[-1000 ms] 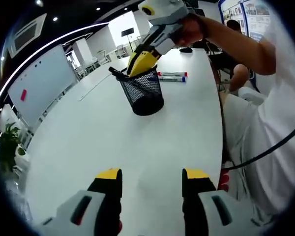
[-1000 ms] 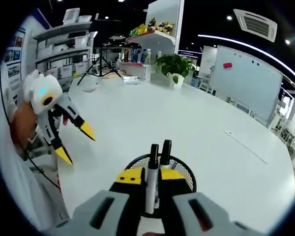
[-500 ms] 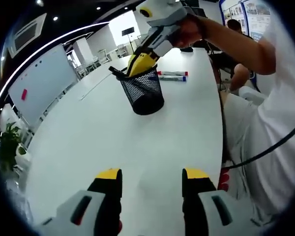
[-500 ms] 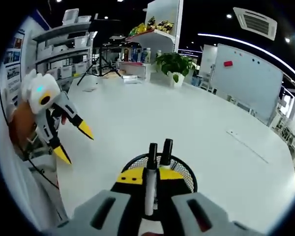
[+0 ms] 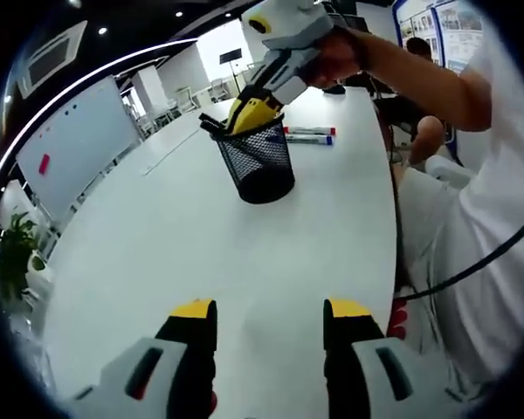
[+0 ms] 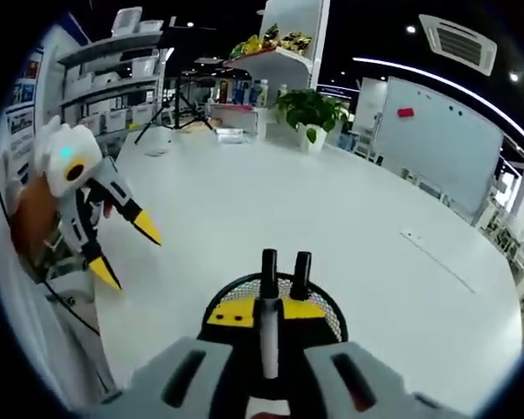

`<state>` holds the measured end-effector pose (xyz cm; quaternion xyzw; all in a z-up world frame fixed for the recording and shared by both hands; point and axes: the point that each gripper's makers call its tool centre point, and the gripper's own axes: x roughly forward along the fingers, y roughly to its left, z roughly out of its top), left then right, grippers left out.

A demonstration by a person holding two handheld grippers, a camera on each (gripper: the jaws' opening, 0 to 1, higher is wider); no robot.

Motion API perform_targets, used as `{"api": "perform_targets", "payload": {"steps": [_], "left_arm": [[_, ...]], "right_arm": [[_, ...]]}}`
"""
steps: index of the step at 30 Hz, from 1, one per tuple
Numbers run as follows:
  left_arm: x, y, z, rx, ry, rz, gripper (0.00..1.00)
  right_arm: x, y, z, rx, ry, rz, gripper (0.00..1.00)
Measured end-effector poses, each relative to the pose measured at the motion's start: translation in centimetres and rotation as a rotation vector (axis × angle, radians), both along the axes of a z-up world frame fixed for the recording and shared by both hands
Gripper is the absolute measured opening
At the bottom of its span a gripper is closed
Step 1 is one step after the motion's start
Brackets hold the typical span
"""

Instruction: Pick up the whiteboard markers from the pen holder and place them facing the whiteboard neatly

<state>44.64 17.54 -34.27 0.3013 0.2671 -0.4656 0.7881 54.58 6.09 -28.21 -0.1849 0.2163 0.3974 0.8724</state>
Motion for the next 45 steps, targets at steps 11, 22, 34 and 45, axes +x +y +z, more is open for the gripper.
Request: {"api": "perform_targets", "payload": {"steps": [11, 22, 34, 45], "left_arm": [[-0.3, -0.3, -0.1, 0.000, 0.001, -0.008, 0.50], [-0.1, 0.0, -0.4, 0.008, 0.004, -0.003, 0.50], [-0.1, 0.1, -0.5, 0.022, 0.002, -0.003, 0.50], [0.0, 0.6, -0.3, 0.023, 0.002, 0.015, 0.50]], "right_arm": [[0.2, -0.5, 1.3, 0.154, 0.051, -0.059, 0.07], [-0.3, -1.8, 3.1, 0.289, 0.032, -0.088, 0.07], [-0.6, -3.1, 5.9, 0.430, 0.004, -0.136, 0.06], [-1.5, -4.2, 10.7, 0.553, -0.056, -0.158, 0.06]]}}
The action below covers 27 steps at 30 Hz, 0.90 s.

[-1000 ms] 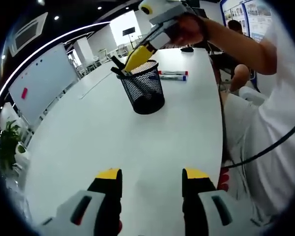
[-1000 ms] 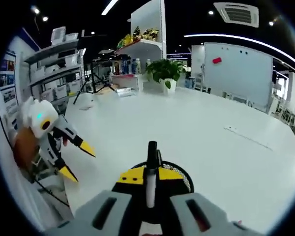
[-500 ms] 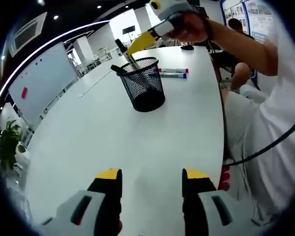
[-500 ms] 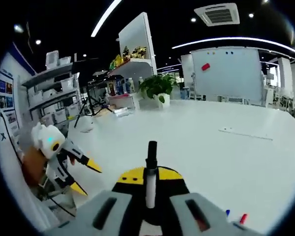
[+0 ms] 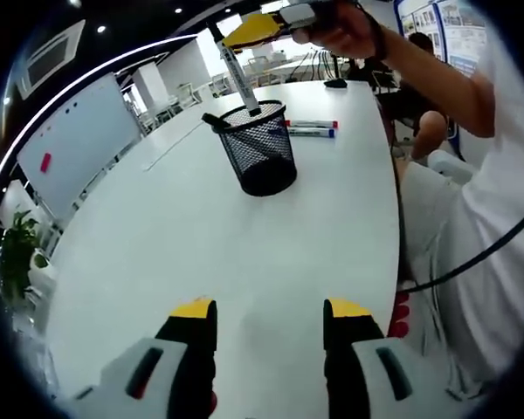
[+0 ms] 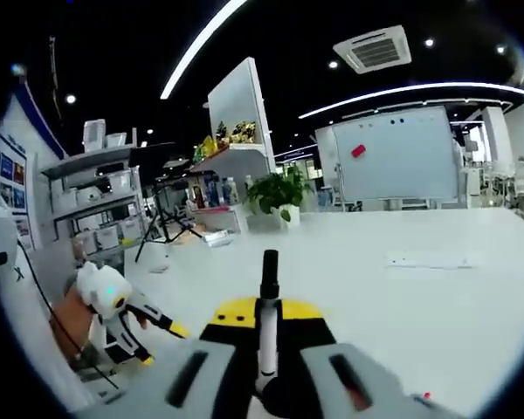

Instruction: Pick up the whiteboard markers from the pen holder and place them facing the whiteboard neatly

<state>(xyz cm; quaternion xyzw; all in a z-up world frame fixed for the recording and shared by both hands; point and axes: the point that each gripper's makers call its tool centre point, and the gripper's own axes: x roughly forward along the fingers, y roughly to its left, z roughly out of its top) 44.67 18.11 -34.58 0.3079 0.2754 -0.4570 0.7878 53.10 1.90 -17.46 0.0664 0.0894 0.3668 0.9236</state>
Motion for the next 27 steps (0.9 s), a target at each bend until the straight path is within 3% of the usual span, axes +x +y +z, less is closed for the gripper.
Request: {"api": "perform_targets", "payload": {"steps": [5, 11, 17, 27], "left_arm": [[0.0, -0.2, 0.0, 0.000, 0.001, -0.004, 0.50], [0.1, -0.5, -0.2, -0.004, 0.010, -0.001, 0.50], [-0.3, -1.0, 0.1, 0.006, -0.006, -0.039, 0.50], [0.1, -0.8, 0.2, -0.005, -0.014, -0.008, 0.50]], "right_arm": [[0.0, -1.5, 1.1, 0.025, -0.009, -0.021, 0.06], [-0.1, -3.5, 1.2, 0.026, 0.021, -0.070, 0.06], [-0.3, -5.1, 1.0, 0.044, 0.060, -0.109, 0.06], [-0.7, -7.8, 0.3, 0.038, 0.086, -0.168, 0.06]]}}
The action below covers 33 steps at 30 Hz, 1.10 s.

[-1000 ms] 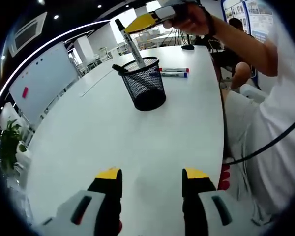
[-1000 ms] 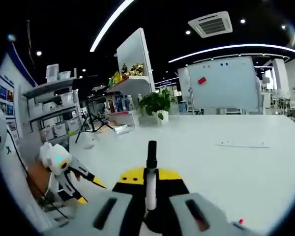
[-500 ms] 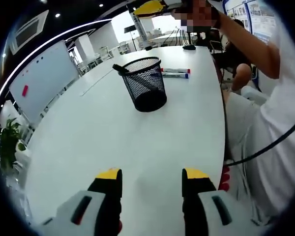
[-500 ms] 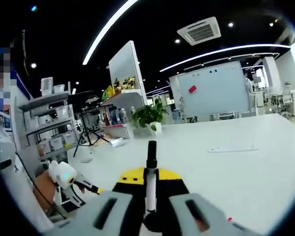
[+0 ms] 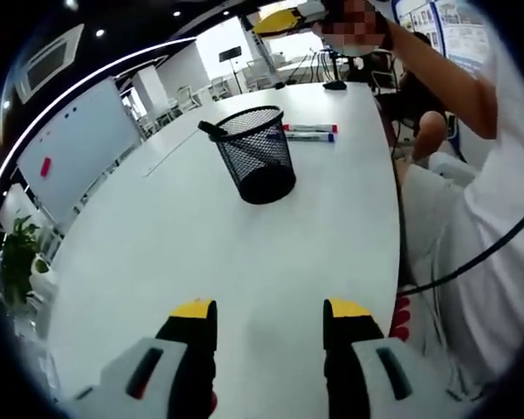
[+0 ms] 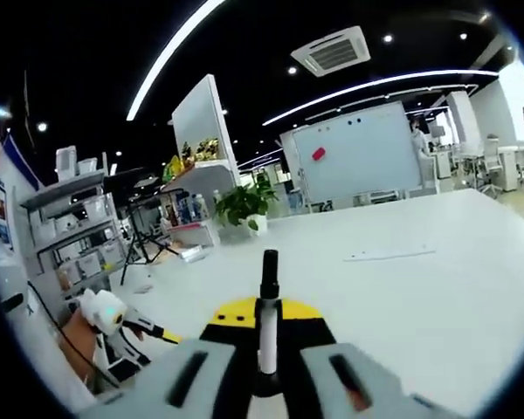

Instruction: Pick up the whiteboard markers from the pen holder and place them facing the whiteboard neatly

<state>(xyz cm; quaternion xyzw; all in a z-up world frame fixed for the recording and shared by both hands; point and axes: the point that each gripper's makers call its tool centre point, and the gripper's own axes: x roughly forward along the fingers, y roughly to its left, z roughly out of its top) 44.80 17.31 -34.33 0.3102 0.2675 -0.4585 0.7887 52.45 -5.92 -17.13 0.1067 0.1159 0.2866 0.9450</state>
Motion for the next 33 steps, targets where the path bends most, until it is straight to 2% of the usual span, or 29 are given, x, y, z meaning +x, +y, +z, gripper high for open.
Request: {"api": "perform_targets", "payload": {"steps": [33], "left_arm": [[-0.2, -0.6, -0.3, 0.003, 0.002, -0.014, 0.50]], "right_arm": [[-0.8, -8.1, -5.1, -0.056, 0.129, -0.159, 0.06]]}}
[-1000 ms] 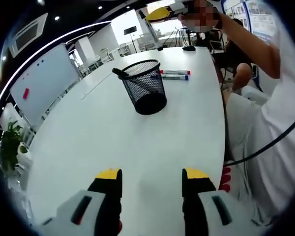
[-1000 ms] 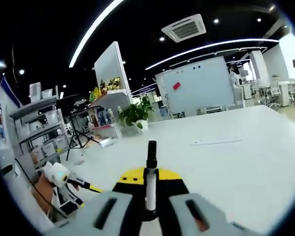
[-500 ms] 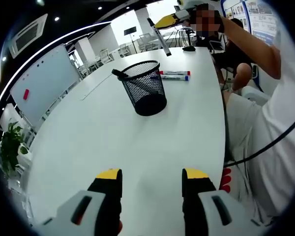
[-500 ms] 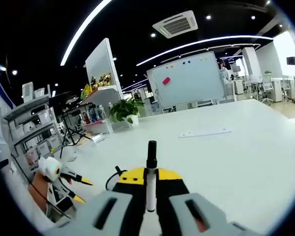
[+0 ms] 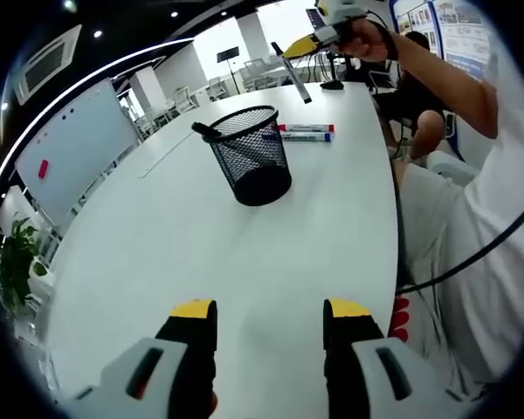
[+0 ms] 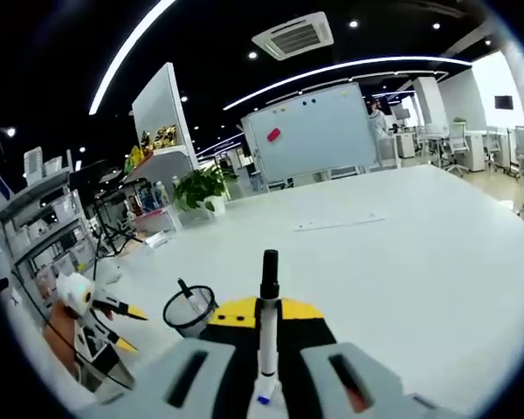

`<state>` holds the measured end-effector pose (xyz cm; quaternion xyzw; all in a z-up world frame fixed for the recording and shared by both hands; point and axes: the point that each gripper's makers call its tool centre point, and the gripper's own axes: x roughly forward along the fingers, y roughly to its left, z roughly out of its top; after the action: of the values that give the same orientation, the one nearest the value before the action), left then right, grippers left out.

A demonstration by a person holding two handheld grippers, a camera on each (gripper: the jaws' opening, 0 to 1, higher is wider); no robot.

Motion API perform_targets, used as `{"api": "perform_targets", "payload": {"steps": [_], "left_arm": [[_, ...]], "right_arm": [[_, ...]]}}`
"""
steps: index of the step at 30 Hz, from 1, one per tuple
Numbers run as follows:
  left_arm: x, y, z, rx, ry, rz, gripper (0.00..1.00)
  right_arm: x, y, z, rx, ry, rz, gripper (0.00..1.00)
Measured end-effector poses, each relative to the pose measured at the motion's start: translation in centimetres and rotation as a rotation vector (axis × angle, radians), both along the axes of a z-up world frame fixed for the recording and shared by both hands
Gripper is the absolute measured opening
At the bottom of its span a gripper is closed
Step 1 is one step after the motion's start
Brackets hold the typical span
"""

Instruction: Pick up the whiteboard markers from the pen holder and place them facing the whiteboard neatly

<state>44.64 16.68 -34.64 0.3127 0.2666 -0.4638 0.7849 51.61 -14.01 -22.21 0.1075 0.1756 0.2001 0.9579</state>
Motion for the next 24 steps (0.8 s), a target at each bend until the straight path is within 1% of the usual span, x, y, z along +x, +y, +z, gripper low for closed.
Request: {"api": "perform_targets", "payload": {"steps": [5, 11, 15, 16, 17, 24], "left_arm": [[0.0, 0.1, -0.2, 0.003, 0.004, 0.000, 0.50], [0.0, 0.3, -0.4, 0.016, 0.004, 0.000, 0.50], [0.0, 0.3, -0.2, 0.010, 0.002, -0.001, 0.50], [0.0, 0.4, -0.2, 0.010, 0.001, 0.000, 0.50], [0.1, 0.4, -0.2, 0.011, 0.001, 0.002, 0.50], [0.1, 0.7, -0.2, 0.016, 0.003, 0.012, 0.50]], "right_arm": [[-0.1, -1.6, -0.6, -0.007, 0.017, -0.031, 0.06], [-0.4, -2.6, -1.4, -0.025, 0.032, -0.048, 0.06], [-0.8, -3.3, -1.9, -0.037, 0.045, -0.057, 0.06], [-0.8, -3.5, -2.1, -0.038, 0.053, -0.062, 0.06], [-1.0, -3.8, -2.4, -0.038, 0.073, -0.071, 0.06], [-1.4, -4.9, -3.8, -0.061, 0.128, -0.093, 0.06]]}}
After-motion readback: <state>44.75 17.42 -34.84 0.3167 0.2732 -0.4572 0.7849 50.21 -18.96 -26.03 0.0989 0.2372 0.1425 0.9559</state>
